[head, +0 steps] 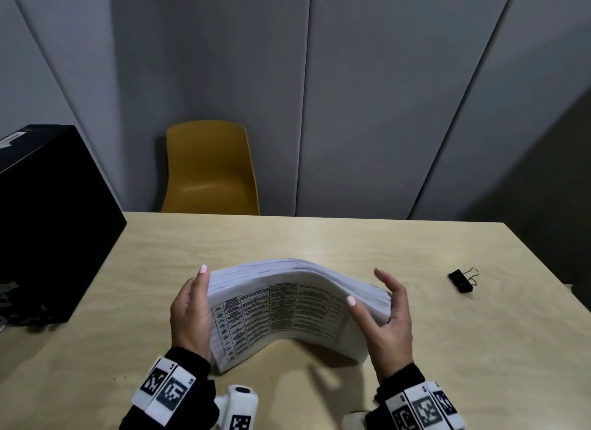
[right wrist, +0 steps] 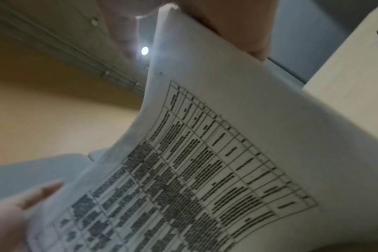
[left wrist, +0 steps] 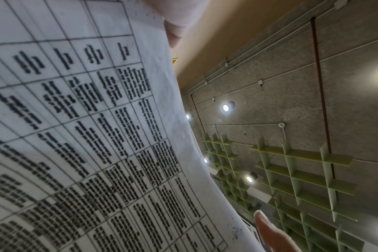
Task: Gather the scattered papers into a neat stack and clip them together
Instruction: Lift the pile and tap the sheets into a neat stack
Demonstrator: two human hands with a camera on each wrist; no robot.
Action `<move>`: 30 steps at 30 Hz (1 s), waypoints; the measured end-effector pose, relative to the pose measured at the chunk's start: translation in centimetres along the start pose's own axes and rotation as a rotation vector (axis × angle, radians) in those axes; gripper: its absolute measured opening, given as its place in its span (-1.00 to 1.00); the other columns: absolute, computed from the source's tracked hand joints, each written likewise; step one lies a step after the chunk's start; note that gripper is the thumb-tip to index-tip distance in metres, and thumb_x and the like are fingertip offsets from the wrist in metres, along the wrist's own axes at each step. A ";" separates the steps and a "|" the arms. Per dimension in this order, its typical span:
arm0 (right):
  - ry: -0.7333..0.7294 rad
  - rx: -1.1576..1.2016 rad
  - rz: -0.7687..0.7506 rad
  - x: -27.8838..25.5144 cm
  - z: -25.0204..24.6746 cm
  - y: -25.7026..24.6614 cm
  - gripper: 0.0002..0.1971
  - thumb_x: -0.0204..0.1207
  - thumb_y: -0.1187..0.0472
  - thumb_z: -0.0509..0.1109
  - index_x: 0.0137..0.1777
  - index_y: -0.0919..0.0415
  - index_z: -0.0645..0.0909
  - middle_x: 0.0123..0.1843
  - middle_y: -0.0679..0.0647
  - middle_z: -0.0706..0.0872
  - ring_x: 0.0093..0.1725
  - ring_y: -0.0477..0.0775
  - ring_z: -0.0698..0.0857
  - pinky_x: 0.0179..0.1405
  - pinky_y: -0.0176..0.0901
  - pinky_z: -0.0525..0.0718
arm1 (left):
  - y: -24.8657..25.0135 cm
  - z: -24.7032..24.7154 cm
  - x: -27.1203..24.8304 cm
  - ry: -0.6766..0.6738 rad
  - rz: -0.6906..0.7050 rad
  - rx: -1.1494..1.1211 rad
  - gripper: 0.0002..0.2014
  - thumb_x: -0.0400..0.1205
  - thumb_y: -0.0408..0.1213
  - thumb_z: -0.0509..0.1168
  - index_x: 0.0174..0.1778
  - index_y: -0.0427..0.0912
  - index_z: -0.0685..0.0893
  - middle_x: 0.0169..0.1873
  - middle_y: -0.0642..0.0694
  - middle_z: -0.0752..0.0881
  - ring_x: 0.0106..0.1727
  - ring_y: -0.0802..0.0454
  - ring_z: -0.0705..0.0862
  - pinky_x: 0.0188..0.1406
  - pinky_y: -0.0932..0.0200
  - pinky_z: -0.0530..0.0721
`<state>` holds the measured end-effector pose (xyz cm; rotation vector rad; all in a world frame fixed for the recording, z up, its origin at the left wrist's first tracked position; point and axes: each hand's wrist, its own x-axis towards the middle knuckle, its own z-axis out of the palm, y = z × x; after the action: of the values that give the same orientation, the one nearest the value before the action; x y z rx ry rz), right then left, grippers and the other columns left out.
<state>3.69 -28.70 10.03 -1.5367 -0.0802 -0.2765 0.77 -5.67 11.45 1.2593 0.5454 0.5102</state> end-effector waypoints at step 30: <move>-0.090 -0.264 0.130 0.6 -1.4 5.9 -0.42 0.24 0.45 0.53 -0.18 -0.43 0.68 -0.19 -0.20 0.80 -0.04 -0.04 0.77 0.05 -0.09 0.72 | -3.6 -2.7 -1.0 -0.223 -0.058 0.365 -0.95 0.57 -0.36 0.34 -0.11 -0.15 0.68 -0.32 0.03 0.73 -0.16 0.00 0.70 -0.16 0.21 0.58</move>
<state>5.48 -30.14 4.39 -1.8083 -0.0144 -0.1166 -1.49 -5.09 7.46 1.6196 0.4974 0.2208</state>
